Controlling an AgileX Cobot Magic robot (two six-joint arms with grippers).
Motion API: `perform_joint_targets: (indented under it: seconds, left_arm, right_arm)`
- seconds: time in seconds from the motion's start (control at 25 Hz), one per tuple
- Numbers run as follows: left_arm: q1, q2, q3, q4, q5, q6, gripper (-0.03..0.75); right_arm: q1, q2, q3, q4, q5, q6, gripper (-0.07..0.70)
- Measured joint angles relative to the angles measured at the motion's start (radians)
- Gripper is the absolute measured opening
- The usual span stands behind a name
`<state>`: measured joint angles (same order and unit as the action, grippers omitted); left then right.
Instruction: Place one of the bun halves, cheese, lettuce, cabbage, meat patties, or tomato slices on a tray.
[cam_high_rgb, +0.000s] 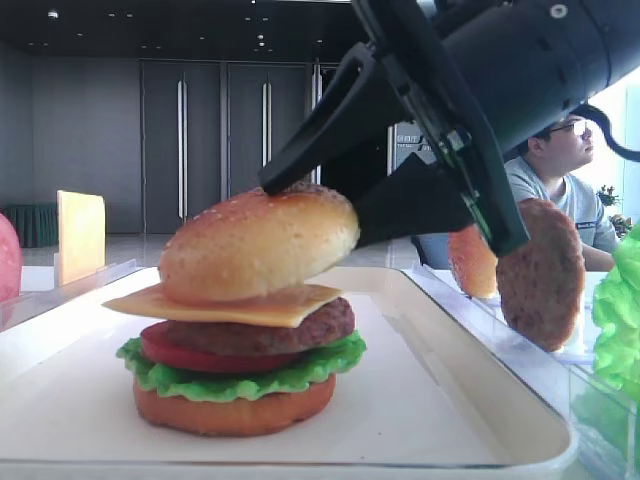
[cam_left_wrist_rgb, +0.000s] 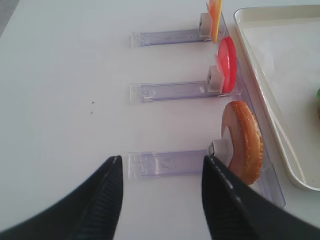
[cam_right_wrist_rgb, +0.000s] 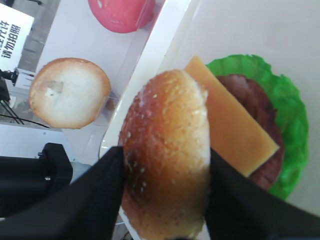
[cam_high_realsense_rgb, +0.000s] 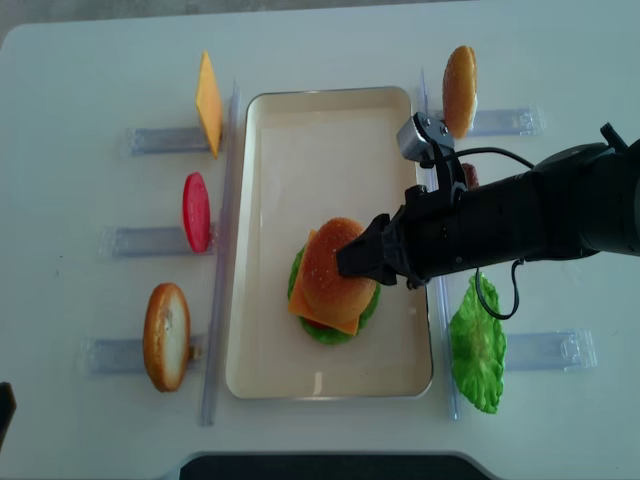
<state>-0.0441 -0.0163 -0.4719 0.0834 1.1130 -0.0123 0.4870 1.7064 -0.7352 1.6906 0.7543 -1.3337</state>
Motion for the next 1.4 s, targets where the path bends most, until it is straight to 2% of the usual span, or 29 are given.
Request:
perform_joint_targets:
  seconds: [0.28,0.56,0.64,0.68,0.72,0.84,0.92,1.04,1.12,1.24,1.32,1.4]
  left_arm:
    - [0.0,0.0,0.0,0.0,0.0,0.0,0.391]
    - [0.0,0.0,0.0,0.0,0.0,0.0,0.391]
    - [0.0,0.0,0.0,0.0,0.0,0.0,0.391]
    - [0.0,0.0,0.0,0.0,0.0,0.0,0.391]
    - [0.0,0.0,0.0,0.0,0.0,0.0,0.391]
    - [0.0,0.0,0.0,0.0,0.0,0.0,0.391]
    - [0.0,0.0,0.0,0.0,0.0,0.0,0.391]
    - [0.0,0.0,0.0,0.0,0.0,0.0,0.391]
    - [0.0,0.0,0.0,0.0,0.0,0.0,0.391]
    - [0.0,0.0,0.0,0.0,0.0,0.0,0.391]
    - [0.0,0.0,0.0,0.0,0.0,0.0,0.391]
    - [0.0,0.0,0.0,0.0,0.0,0.0,0.391]
  right_arm:
    - [0.0,-0.055,0.0,-0.113,-0.102,-0.001,0.435]
    - [0.0,-0.21,0.0,-0.192,-0.223,0.012,0.457]
    - [0.0,-0.264,0.001,-0.293,-0.25,0.093,0.457]
    - [0.0,-0.285,-0.001,-0.388,-0.254,0.161,0.456]
    - [-0.004,-0.309,-0.006,-0.515,-0.246,0.275,0.454]
    - [-0.042,-0.37,-0.044,-0.968,-0.178,0.706,0.435]
    - [-0.089,-0.41,-0.092,-1.253,-0.062,0.994,0.417]
    - [-0.172,-0.473,-0.155,-1.594,0.146,1.257,0.386]
    - [-0.238,-0.519,-0.186,-1.719,0.261,1.349,0.372]
    - [-0.361,-0.595,-0.207,-1.835,0.403,1.402,0.364]
    - [-0.447,-0.645,-0.209,-1.862,0.444,1.416,0.362]
    - [-0.494,-0.687,-0.209,-1.865,0.46,1.421,0.362]
